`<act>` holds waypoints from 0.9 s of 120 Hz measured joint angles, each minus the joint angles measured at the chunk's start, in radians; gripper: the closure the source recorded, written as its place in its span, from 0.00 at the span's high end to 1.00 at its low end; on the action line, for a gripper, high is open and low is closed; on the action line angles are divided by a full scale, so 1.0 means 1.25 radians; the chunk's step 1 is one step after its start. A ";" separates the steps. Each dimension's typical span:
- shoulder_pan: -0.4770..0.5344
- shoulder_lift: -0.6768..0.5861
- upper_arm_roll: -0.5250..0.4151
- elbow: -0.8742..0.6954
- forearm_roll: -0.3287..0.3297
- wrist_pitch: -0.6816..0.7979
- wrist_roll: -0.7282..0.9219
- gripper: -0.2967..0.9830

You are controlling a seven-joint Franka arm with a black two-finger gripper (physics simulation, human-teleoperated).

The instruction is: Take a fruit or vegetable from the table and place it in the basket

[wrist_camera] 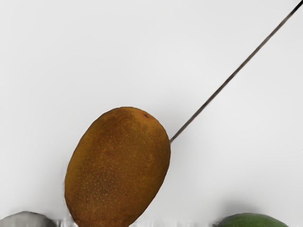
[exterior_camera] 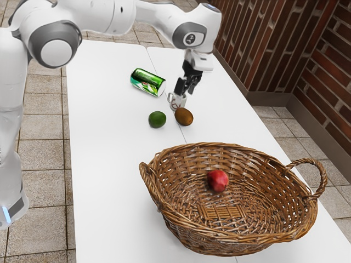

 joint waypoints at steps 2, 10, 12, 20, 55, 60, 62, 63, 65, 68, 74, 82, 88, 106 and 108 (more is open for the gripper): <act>0.013 -0.001 0.000 0.002 -0.001 -0.004 -0.017 0.77; 0.049 -0.006 0.013 0.012 -0.002 -0.025 -0.084 0.77; 0.053 -0.007 0.015 0.014 -0.002 -0.029 -0.100 0.77; 0.056 -0.021 0.018 0.017 -0.005 -0.046 -0.172 0.77; -0.049 -0.006 0.016 -0.013 -0.006 -0.078 -0.436 0.77; -0.058 -0.008 0.022 -0.027 0.007 -0.075 -0.470 0.77; -0.059 -0.009 0.026 -0.031 0.012 -0.073 -0.482 0.77; -0.060 -0.010 0.027 -0.032 0.014 -0.072 -0.488 0.77; -0.062 -0.011 0.030 -0.035 0.017 -0.070 -0.501 0.77; -0.066 -0.014 0.032 -0.037 0.022 -0.067 -0.518 0.77; -0.086 -0.064 0.035 -0.078 0.029 -0.054 -0.551 0.77; -0.111 -0.227 0.032 -0.219 0.046 -0.012 -0.593 0.77; -0.080 -0.276 0.032 -0.271 0.066 0.012 -0.621 0.77; -0.061 -0.283 0.043 -0.313 0.095 0.060 -0.692 0.77; -0.061 -0.282 0.045 -0.316 0.097 0.063 -0.699 0.77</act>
